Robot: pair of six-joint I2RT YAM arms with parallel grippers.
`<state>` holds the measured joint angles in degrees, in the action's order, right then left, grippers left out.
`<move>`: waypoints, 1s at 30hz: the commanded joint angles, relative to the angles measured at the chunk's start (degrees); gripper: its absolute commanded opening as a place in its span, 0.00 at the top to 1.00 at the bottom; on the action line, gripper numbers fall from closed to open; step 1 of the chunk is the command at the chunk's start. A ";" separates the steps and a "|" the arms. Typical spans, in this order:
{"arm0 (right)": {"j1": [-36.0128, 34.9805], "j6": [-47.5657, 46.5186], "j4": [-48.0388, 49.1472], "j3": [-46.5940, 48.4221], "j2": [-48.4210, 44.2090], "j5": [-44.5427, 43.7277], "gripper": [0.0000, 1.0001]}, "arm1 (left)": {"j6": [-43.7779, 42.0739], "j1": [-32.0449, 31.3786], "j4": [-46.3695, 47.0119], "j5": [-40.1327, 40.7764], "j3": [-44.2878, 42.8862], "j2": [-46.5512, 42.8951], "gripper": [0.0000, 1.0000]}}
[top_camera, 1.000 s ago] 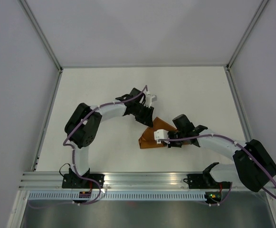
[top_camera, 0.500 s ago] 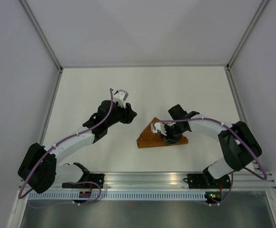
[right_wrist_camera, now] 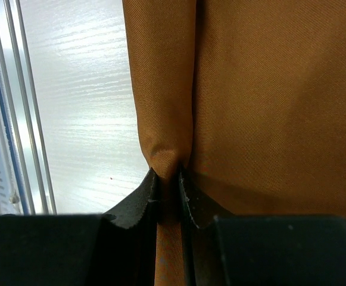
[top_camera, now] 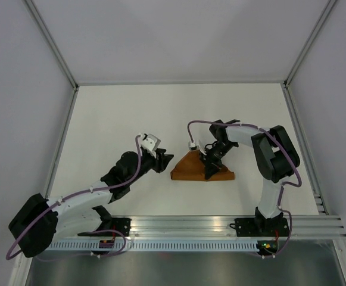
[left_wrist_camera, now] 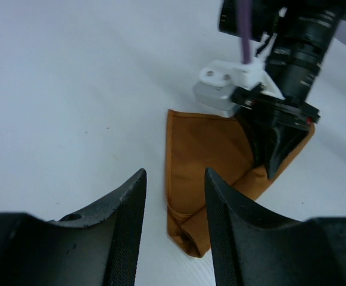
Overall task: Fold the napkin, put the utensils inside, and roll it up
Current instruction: Roll the napkin with the utensil
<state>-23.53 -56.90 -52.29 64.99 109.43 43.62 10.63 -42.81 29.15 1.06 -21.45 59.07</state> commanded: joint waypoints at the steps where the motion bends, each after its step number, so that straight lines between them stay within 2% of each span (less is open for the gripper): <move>1: 0.33 -2.95 1.85 1.54 5.44 -4.86 0.99 | -10.09 -5.52 4.26 1.40 -1.57 3.15 0.51; 4: 0.50 -2.51 1.32 3.30 7.11 -4.68 0.99 | -14.93 -10.00 1.36 0.09 -4.64 10.34 0.50; 9: 0.59 -1.81 1.58 4.44 8.43 -4.94 1.00 | -21.88 -17.56 0.11 3.15 -10.18 21.34 0.49; 22: 1.82 -1.89 0.44 5.76 10.63 -5.82 1.00 | -28.38 -22.14 0.38 0.52 -19.94 37.86 0.43; 30: 2.08 -1.98 -0.35 6.81 11.16 -6.00 1.00 | -28.92 -22.14 1.26 0.17 -20.03 40.95 0.44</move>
<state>-21.63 -55.68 -60.16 71.92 116.99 46.39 -15.38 -64.73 28.40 2.44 -40.07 98.94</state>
